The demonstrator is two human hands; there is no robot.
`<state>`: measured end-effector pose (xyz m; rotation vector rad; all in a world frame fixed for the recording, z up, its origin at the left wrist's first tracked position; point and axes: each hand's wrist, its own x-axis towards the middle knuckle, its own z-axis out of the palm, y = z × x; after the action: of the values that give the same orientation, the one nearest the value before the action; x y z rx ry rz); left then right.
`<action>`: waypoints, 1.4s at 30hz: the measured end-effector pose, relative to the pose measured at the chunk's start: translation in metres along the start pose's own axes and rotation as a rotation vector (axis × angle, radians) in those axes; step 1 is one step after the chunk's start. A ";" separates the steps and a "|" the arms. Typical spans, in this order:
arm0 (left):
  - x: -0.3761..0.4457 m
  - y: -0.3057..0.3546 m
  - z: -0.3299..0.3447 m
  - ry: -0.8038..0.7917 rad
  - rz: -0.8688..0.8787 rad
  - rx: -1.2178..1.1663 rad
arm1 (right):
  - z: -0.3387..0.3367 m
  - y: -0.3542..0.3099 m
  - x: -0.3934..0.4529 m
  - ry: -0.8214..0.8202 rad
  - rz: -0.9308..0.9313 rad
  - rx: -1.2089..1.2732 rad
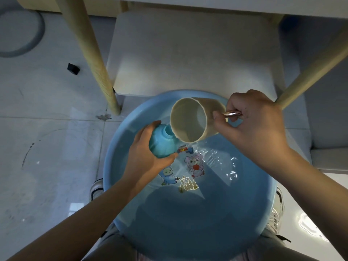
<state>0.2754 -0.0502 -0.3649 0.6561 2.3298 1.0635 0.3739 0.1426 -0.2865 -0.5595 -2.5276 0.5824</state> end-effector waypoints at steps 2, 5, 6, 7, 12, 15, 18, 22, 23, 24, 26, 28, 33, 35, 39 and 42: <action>0.001 0.000 0.001 -0.007 -0.003 -0.002 | 0.001 0.000 0.000 0.010 -0.029 -0.007; 0.001 -0.002 0.001 -0.016 -0.001 -0.007 | 0.002 0.001 0.001 0.033 -0.052 -0.021; 0.000 -0.002 0.001 -0.017 -0.004 -0.009 | 0.002 0.001 0.001 0.040 -0.059 -0.022; 0.000 -0.003 0.001 -0.018 -0.007 -0.011 | 0.002 0.001 0.001 0.045 -0.068 -0.021; 0.000 -0.003 0.000 -0.012 -0.009 -0.005 | 0.003 0.002 0.001 0.071 -0.110 -0.041; 0.000 -0.001 0.000 -0.009 -0.002 -0.013 | 0.001 0.001 0.001 0.096 -0.139 -0.058; 0.000 -0.002 0.000 -0.019 -0.011 -0.021 | -0.002 0.001 0.002 0.108 -0.168 -0.082; 0.000 -0.003 0.001 -0.035 -0.013 -0.011 | -0.003 0.000 0.004 0.119 -0.181 -0.092; 0.000 -0.003 0.001 -0.035 -0.011 -0.012 | -0.004 0.000 0.004 0.122 -0.187 -0.094; 0.000 -0.003 0.001 -0.034 -0.010 -0.014 | -0.004 -0.001 0.004 0.127 -0.194 -0.095; 0.000 -0.003 0.001 -0.035 -0.008 -0.021 | -0.005 -0.002 0.005 0.135 -0.208 -0.096; 0.000 -0.003 0.001 -0.037 -0.011 -0.024 | -0.006 -0.003 0.005 0.138 -0.222 -0.098; -0.001 -0.002 0.001 -0.046 -0.014 -0.031 | -0.007 -0.005 0.006 0.141 -0.268 -0.096; -0.002 -0.002 0.001 -0.047 -0.020 -0.034 | -0.008 -0.005 0.006 0.145 -0.283 -0.106; -0.003 -0.002 0.000 -0.049 -0.023 -0.039 | -0.007 -0.006 0.007 0.156 -0.301 -0.122; -0.003 -0.002 0.000 -0.049 -0.021 -0.044 | -0.007 -0.007 0.007 0.158 -0.319 -0.138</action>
<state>0.2769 -0.0533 -0.3659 0.6325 2.2597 1.0742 0.3701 0.1422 -0.2755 -0.2296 -2.4475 0.2396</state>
